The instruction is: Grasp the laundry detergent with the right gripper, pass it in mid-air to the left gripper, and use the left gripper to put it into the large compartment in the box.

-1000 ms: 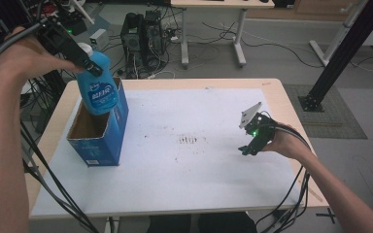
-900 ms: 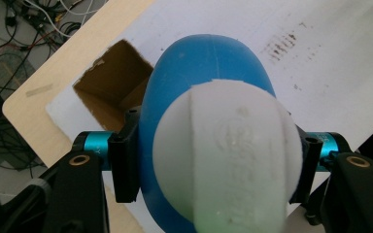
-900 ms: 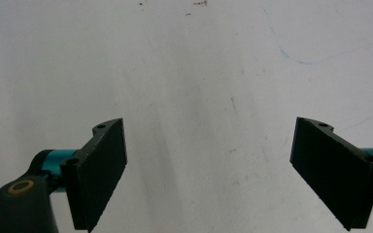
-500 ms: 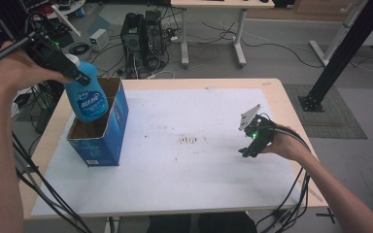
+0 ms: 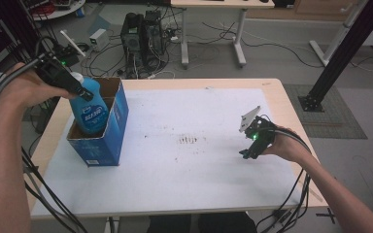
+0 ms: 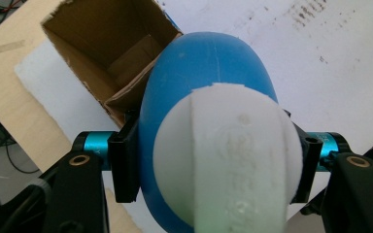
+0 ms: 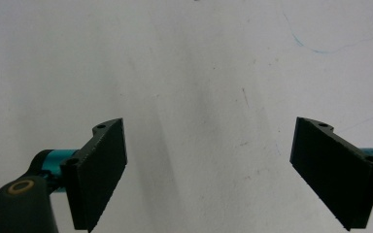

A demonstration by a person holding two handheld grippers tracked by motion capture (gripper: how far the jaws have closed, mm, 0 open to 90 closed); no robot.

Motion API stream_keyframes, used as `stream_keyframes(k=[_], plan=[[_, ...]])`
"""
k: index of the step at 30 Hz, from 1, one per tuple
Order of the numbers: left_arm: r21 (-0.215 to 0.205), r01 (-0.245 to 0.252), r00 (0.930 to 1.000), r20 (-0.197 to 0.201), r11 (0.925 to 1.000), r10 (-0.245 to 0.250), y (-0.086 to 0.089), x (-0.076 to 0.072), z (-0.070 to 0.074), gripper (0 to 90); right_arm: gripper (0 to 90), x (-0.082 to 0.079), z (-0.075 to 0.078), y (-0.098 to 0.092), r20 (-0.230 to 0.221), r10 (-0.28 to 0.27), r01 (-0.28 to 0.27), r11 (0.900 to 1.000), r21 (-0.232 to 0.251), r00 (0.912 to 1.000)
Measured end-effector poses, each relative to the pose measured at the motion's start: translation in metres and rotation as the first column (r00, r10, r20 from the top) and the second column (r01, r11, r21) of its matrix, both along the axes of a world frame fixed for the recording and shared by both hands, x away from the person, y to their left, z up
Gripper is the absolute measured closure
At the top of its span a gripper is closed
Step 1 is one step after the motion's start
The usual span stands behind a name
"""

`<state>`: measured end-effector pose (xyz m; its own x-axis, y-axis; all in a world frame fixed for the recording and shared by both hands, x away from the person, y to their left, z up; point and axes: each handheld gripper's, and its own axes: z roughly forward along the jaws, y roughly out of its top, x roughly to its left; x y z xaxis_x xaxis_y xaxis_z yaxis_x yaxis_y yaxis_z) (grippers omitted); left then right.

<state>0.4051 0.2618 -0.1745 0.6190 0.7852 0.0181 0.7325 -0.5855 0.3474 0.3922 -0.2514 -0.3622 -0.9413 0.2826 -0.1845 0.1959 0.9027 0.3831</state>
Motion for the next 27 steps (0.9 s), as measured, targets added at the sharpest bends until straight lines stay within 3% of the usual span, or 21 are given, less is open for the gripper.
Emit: stream_keyframes(k=[2,6,9,10,12,13,17,23,27], plan=[[-0.002,0.009,0.9999,-0.006,1.0000,-0.009,0.000,0.001,-0.006,38.2,12.5,-0.002,0.000,0.000,-0.028,-0.024,0.023,1.000,-0.014,0.9993],[0.001,0.025,0.9996,-0.015,0.9997,-0.025,0.001,0.004,-0.019,38.2,12.5,0.000,-0.001,0.000,-0.019,0.010,-0.011,1.000,-0.015,0.9998],[0.005,0.043,0.9988,-0.023,0.9990,-0.043,0.001,0.006,-0.030,38.2,12.5,-0.001,-0.003,-0.001,-0.021,0.001,-0.001,1.000,-0.013,0.9998],[0.005,0.045,0.9987,-0.026,0.9990,-0.044,0.001,0.007,-0.034,38.2,12.5,-0.003,-0.003,-0.001,-0.043,-0.024,0.022,0.999,-0.026,0.9988],[0.007,0.052,0.9981,-0.034,0.9986,-0.052,0.001,0.009,-0.040,38.2,12.5,-0.001,-0.005,-0.001,-0.032,-0.004,0.003,1.000,-0.022,0.9995],[0.008,0.057,0.9976,-0.039,0.9983,-0.057,0.002,0.010,-0.043,38.2,12.5,-0.003,-0.005,-0.001,-0.052,-0.031,0.030,0.999,-0.025,0.9981],[0.019,0.071,0.9962,-0.051,0.9973,-0.070,0.002,0.011,-0.053,38.2,12.5,0.000,-0.007,-0.002,-0.025,0.004,-0.005,1.000,-0.017,0.9997],[0.021,0.092,0.9943,-0.057,0.9956,-0.090,0.001,0.010,-0.066,38.2,12.5,-0.001,-0.008,-0.002,-0.040,-0.022,0.021,0.999,-0.025,0.9990],[0.029,0.114,0.9915,-0.067,0.9931,-0.112,0.001,0.010,-0.072,38.1,12.5,0.000,-0.010,-0.001,-0.036,-0.005,0.004,1.000,-0.025,0.9994]])
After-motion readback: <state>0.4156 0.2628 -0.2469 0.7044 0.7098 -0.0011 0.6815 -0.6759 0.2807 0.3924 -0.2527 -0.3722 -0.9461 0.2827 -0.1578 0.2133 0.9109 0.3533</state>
